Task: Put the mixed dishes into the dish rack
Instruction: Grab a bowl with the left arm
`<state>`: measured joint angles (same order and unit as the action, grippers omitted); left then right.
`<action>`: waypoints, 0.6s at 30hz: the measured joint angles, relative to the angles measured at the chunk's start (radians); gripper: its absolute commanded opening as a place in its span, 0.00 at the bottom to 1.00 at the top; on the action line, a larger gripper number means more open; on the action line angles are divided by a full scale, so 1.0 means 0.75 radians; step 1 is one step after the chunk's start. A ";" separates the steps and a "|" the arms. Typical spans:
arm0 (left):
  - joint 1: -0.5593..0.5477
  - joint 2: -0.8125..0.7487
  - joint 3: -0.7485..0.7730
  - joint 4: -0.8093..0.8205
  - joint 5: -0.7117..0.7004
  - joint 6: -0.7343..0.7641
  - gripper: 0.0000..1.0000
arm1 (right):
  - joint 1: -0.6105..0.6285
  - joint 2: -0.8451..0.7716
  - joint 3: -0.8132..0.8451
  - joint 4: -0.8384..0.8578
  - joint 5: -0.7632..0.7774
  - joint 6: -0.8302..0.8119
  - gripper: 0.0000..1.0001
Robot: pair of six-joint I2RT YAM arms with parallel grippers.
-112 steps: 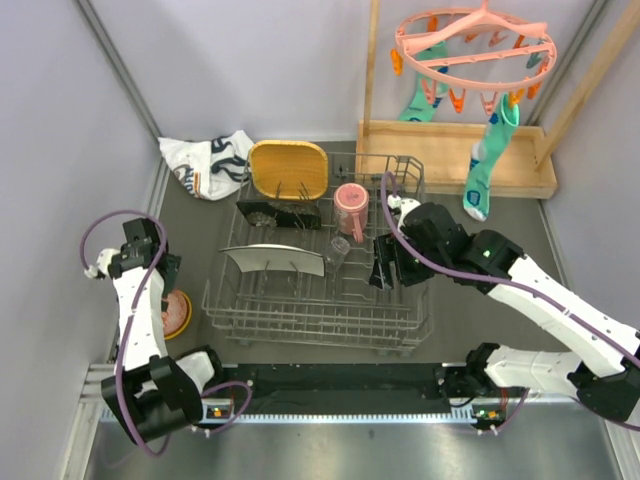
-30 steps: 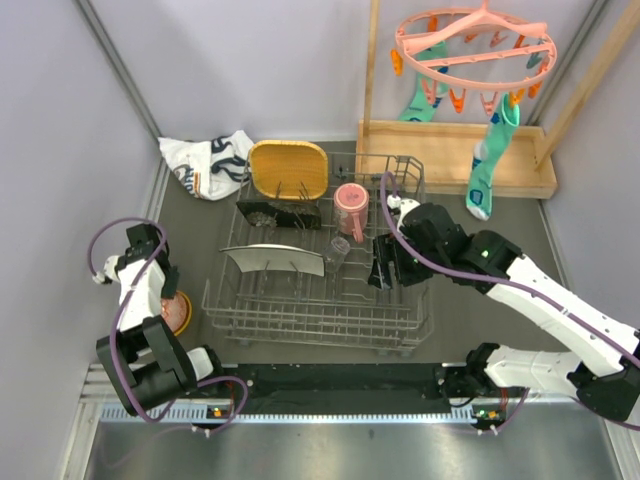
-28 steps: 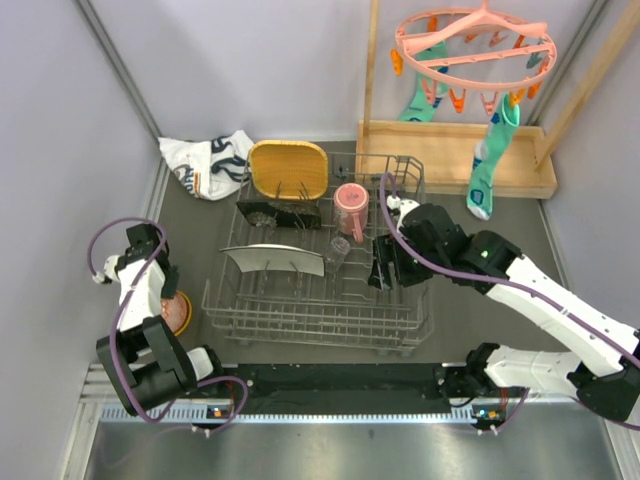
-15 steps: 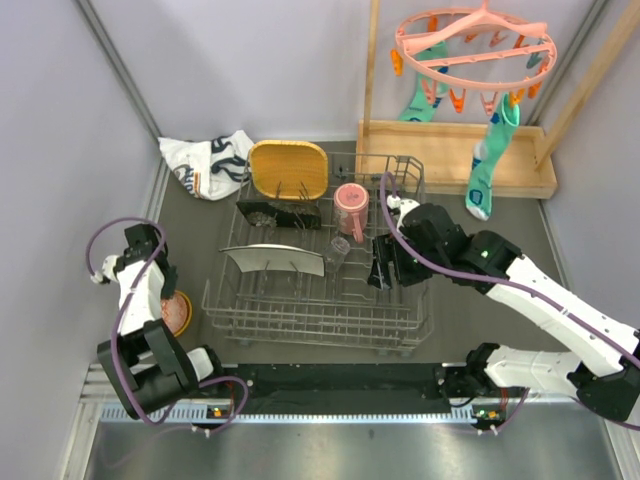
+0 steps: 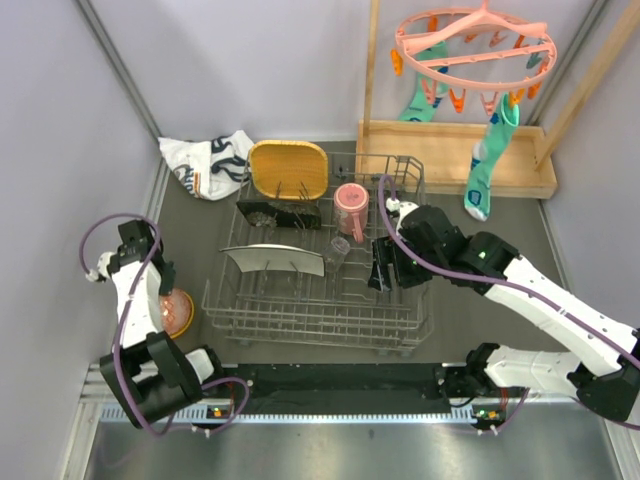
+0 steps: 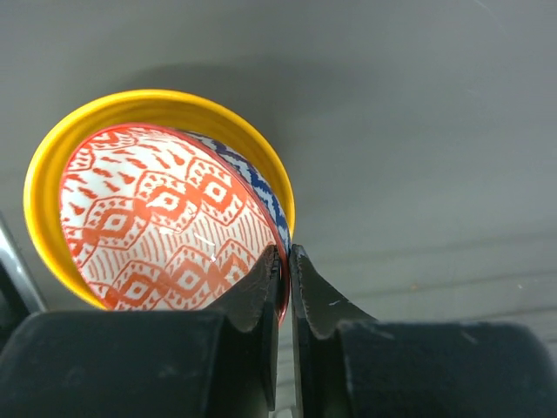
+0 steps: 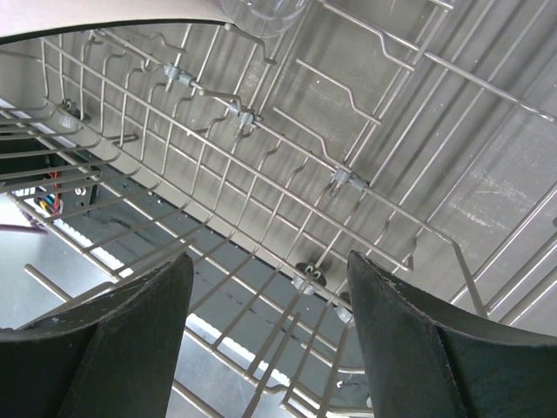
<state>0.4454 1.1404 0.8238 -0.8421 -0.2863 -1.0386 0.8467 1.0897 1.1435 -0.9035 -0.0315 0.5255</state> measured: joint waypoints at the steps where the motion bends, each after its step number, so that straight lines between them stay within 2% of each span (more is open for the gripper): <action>1: 0.000 0.000 0.016 -0.018 0.005 0.000 0.00 | 0.000 0.000 -0.001 0.001 0.000 0.000 0.71; 11: 0.000 -0.057 0.151 -0.121 0.022 0.001 0.00 | 0.000 0.003 -0.007 0.005 -0.006 0.001 0.71; 18: 0.000 -0.101 0.316 -0.187 0.044 0.010 0.00 | 0.000 0.008 -0.007 0.005 -0.007 0.001 0.71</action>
<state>0.4454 1.0649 1.0607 -0.9825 -0.2531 -1.0309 0.8467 1.0954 1.1381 -0.9001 -0.0368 0.5259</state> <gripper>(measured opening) 0.098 0.711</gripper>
